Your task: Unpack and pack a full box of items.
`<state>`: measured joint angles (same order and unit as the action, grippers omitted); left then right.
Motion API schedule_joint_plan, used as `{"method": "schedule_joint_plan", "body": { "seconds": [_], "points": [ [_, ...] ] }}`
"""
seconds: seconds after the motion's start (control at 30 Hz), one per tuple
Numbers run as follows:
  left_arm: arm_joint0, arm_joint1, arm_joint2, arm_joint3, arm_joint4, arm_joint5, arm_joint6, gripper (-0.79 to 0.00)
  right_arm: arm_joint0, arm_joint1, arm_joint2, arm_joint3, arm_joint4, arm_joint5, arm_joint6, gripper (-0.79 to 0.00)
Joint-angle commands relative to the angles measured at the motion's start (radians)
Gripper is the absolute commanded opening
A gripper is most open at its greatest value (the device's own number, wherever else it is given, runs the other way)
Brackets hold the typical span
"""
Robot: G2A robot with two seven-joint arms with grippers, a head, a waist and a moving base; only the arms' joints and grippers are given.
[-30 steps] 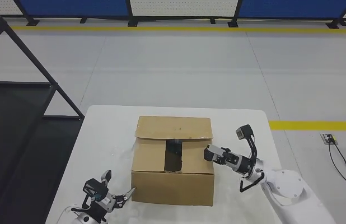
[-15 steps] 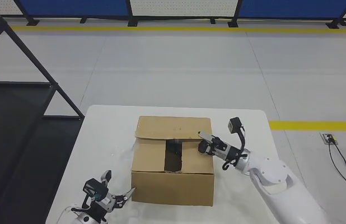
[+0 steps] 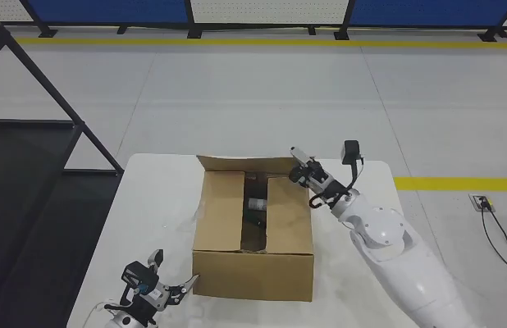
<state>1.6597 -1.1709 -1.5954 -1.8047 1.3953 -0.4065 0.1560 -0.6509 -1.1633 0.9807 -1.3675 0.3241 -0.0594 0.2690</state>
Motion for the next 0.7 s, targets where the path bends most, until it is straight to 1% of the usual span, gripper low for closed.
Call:
{"method": "schedule_joint_plan", "body": {
  "seconds": [0.0, 0.13, 0.33, 0.47, 0.67],
  "points": [
    [0.000, 0.000, 0.000, 0.000, 0.000, 0.000, 0.000, 0.000, 0.053, -0.015, -0.029, 0.041, -0.029, 0.037, -0.034, 0.000],
    [0.000, 0.000, 0.000, 0.000, 0.000, 0.000, 0.000, 0.000, 0.155, -0.051, -0.092, 0.143, -0.074, 0.096, -0.093, 0.000],
    [0.000, 0.000, 0.000, 0.000, 0.000, 0.000, 0.000, 0.000, 0.290, -0.113, -0.184, 0.322, -0.106, 0.152, -0.121, 0.000],
    [0.000, 0.000, 0.000, 0.000, 0.000, 0.000, 0.000, 0.000, 0.359, -0.154, -0.247, 0.437, -0.149, 0.173, -0.112, 0.000],
    [0.000, 0.000, 0.000, 0.000, 0.000, 0.000, 0.000, 0.000, 0.425, -0.208, -0.312, 0.564, -0.176, 0.208, -0.032, 0.000]
  ]
}}
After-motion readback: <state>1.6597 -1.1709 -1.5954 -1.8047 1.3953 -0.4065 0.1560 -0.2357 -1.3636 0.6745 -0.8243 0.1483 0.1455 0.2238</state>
